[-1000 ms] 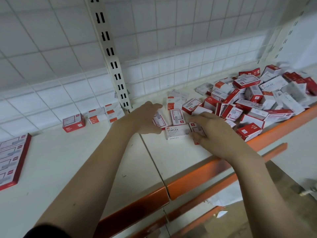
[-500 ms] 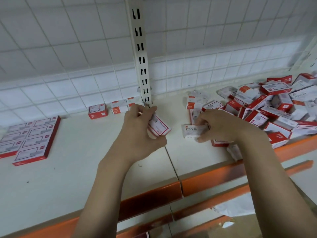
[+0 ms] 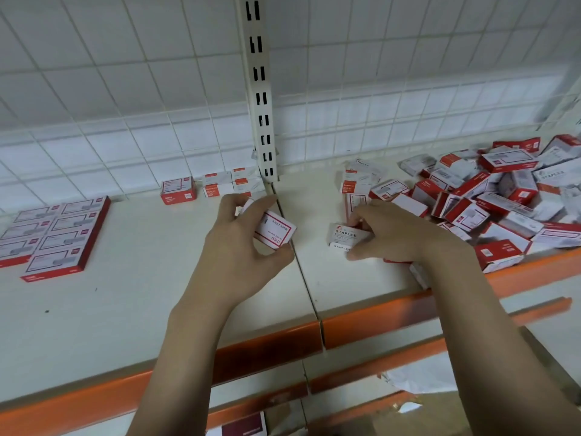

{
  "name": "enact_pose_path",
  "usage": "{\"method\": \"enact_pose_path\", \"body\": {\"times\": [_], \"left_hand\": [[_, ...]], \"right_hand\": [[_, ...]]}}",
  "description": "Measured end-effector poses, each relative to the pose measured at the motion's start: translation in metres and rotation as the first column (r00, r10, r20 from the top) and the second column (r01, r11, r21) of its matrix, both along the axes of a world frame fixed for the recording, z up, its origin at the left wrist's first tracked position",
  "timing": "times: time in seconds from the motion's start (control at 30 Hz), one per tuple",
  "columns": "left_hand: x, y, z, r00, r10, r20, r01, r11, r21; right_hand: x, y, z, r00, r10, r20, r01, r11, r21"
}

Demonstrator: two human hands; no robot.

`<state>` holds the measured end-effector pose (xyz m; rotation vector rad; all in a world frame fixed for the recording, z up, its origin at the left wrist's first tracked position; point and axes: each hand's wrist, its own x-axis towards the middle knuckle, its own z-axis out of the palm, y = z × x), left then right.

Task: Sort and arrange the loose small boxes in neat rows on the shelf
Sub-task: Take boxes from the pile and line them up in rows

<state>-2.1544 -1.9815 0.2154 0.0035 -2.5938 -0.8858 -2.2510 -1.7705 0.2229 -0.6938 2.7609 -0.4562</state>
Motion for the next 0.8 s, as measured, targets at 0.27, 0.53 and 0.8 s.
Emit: {"method": "enact_pose_path", "body": {"times": [0.27,0.53,0.8], "left_hand": [[-0.005,0.006,-0.009,0.999,0.020,-0.031,-0.019,0.999,0.029],[0.001,0.017,-0.011,0.994,0.010,-0.108,0.001,0.995,0.101],[0.024,0.019,-0.011,0.971,0.102,-0.215,-0.098,0.995,0.031]], "right_hand": [[0.000,0.001,-0.001,0.997,0.052,-0.048,-0.056,0.995,-0.078],[0.016,0.018,0.018,0.985,0.030,-0.169,-0.070,0.969,-0.236],[0.014,0.016,0.006,0.960,0.115,-0.256,-0.180,0.952,-0.247]]}}
